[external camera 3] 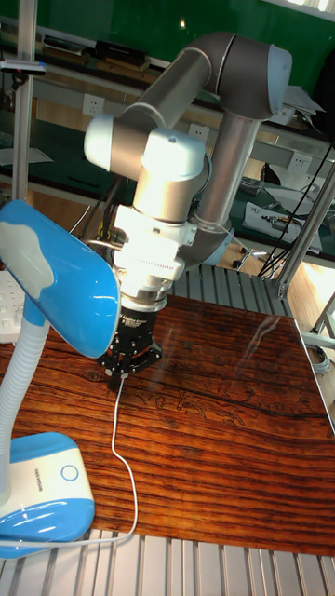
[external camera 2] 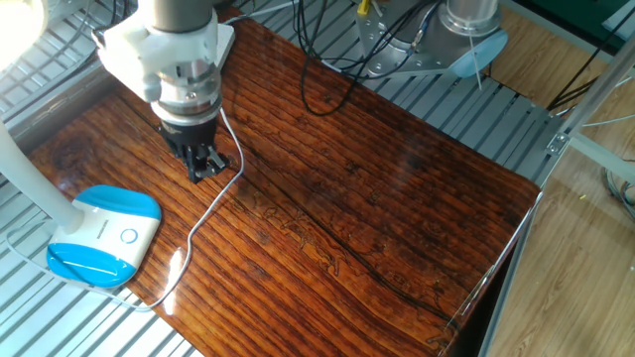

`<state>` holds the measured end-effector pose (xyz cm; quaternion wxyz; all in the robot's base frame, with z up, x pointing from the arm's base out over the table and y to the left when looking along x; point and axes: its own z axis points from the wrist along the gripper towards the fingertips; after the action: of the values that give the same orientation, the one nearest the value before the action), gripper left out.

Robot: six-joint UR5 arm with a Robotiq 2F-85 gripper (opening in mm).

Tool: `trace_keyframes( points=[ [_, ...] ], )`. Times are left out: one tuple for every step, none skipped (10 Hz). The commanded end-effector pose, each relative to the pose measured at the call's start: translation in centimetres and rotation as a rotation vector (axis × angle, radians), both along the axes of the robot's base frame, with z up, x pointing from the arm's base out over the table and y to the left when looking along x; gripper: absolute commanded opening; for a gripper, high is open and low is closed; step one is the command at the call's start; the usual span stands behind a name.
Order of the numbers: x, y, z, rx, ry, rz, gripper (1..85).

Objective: Turn off the desk lamp by pressing the button

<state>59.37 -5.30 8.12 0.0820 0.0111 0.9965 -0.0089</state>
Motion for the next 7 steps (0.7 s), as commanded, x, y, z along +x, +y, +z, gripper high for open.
trace_keyframes(
  points=[
    [0.4,-1.9,-1.7,-0.032,-0.009,0.031,1.3],
    [0.8,-2.1,-1.3,-0.038,-0.011,0.029,1.3],
    [1.3,-2.6,-0.8,-0.051,-0.012,0.032,1.3],
    [2.1,-2.9,-0.4,-0.053,-0.017,0.036,1.3],
    [2.7,-3.2,-0.3,-0.049,-0.018,0.04,1.3],
    [3.4,-3.3,-0.4,-0.046,-0.029,0.042,1.3],
    [3.8,-3.7,-0.7,-0.057,-0.034,0.049,1.3]
  ],
)
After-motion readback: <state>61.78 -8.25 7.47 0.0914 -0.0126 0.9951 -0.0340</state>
